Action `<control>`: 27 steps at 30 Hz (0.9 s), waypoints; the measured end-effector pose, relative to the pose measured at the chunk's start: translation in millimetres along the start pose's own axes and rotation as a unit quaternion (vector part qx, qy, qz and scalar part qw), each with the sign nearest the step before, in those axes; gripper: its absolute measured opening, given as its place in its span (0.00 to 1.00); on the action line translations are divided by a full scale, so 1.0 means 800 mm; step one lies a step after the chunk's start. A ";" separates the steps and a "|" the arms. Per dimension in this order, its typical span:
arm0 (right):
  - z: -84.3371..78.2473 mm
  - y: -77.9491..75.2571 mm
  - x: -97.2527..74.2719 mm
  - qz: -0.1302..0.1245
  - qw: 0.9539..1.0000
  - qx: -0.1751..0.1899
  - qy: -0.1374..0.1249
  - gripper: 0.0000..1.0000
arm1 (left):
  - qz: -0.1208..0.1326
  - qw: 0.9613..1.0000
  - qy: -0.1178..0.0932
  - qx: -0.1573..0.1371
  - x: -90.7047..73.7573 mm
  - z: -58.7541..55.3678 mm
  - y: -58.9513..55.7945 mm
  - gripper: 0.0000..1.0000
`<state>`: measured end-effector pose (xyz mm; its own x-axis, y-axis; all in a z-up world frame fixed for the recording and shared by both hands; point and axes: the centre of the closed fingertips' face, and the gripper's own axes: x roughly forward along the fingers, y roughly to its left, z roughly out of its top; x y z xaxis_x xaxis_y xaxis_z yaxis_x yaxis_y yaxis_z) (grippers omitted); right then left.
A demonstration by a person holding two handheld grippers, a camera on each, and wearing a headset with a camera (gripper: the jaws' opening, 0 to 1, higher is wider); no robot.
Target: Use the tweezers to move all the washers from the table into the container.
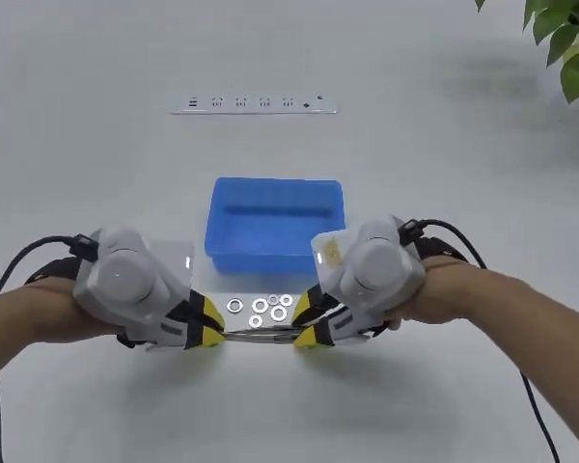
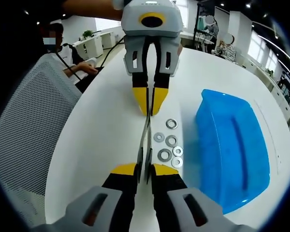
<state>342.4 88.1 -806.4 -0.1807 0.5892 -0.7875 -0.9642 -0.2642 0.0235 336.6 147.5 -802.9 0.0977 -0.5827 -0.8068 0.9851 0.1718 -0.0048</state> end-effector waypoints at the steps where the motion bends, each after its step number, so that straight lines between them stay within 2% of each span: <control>1: 0.000 0.000 0.000 0.000 1.000 -0.001 0.000 0.13 | 0.000 1.000 0.001 0.001 0.001 -0.001 0.000 0.08; 16: 0.000 0.002 0.000 -0.004 1.000 0.000 0.003 0.12 | -0.003 1.000 0.003 0.003 0.000 0.000 -0.004 0.06; 27: 0.003 0.003 0.001 -0.009 1.000 -0.002 0.003 0.14 | 0.012 1.000 -0.009 0.009 -0.015 0.017 -0.004 0.06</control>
<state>339.0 90.0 -805.5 -0.1626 0.5887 -0.7918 -0.9664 -0.2569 0.0075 334.3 143.6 -785.2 0.1237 -0.5934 -0.7953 0.9849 0.1714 0.0253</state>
